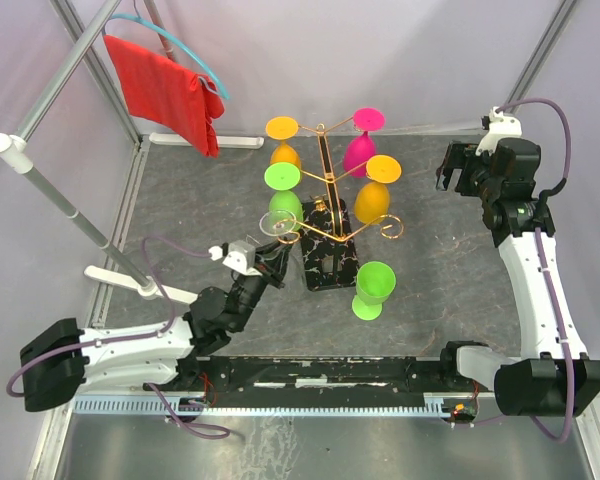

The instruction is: Place the wine glass upside down on the wine glass rack

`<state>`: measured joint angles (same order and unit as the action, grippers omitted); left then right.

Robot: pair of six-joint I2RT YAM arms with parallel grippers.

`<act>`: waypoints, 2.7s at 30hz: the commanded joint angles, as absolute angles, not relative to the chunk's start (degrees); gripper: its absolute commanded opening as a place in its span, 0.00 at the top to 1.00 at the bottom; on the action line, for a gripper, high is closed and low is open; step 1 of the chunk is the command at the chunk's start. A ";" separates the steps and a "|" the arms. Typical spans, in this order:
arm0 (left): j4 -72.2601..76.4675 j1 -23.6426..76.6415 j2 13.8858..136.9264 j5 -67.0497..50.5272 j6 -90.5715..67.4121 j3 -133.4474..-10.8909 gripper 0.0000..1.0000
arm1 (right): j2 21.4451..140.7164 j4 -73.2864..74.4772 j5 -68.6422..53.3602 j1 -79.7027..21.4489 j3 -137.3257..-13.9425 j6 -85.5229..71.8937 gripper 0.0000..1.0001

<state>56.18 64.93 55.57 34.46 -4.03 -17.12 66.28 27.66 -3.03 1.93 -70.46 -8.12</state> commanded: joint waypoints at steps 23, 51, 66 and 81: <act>67.47 65.04 61.72 25.93 3.63 -16.34 0.97 | 64.60 24.88 -3.16 2.13 -69.68 -6.99 0.05; 33.13 65.00 29.79 36.17 -7.81 -7.13 0.25 | 65.21 32.00 0.13 2.13 -71.33 -6.73 0.04; 2.49 65.10 36.12 49.54 -0.22 -35.41 0.13 | 49.98 42.83 -6.99 2.11 -60.33 -9.51 0.07; -4.57 65.03 49.25 55.44 9.16 -59.50 0.13 | 49.22 48.93 -20.76 0.17 -58.78 -10.96 0.13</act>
